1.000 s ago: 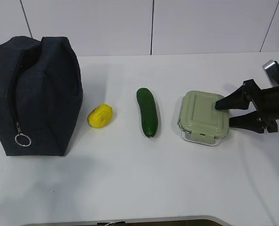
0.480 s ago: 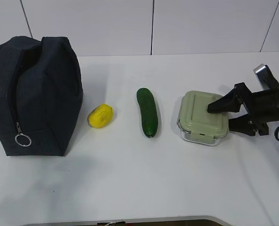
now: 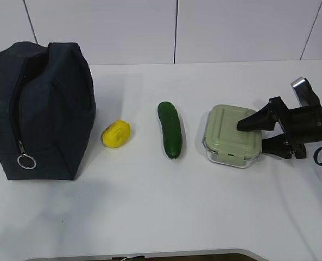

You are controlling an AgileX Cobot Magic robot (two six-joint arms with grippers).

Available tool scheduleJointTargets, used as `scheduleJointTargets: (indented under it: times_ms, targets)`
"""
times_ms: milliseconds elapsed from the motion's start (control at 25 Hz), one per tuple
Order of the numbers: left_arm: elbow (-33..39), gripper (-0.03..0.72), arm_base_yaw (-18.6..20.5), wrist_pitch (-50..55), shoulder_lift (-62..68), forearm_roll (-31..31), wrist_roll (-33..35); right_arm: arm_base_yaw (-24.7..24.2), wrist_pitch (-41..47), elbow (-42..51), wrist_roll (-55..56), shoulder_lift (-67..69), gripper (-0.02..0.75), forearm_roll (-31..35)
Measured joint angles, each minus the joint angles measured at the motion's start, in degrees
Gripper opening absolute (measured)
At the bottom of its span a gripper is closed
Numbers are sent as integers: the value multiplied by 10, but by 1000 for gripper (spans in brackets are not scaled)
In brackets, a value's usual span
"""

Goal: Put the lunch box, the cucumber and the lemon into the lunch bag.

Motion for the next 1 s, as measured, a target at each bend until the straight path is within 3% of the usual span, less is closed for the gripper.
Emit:
scheduleJointTargets:
  times_ms: [320, 1000]
  targets:
    - [0, 242, 0, 0, 0, 0, 0, 0, 15, -1, -1, 0, 435, 4]
    - [0, 242, 0, 0, 0, 0, 0, 0, 16, -1, -13, 1, 423, 17]
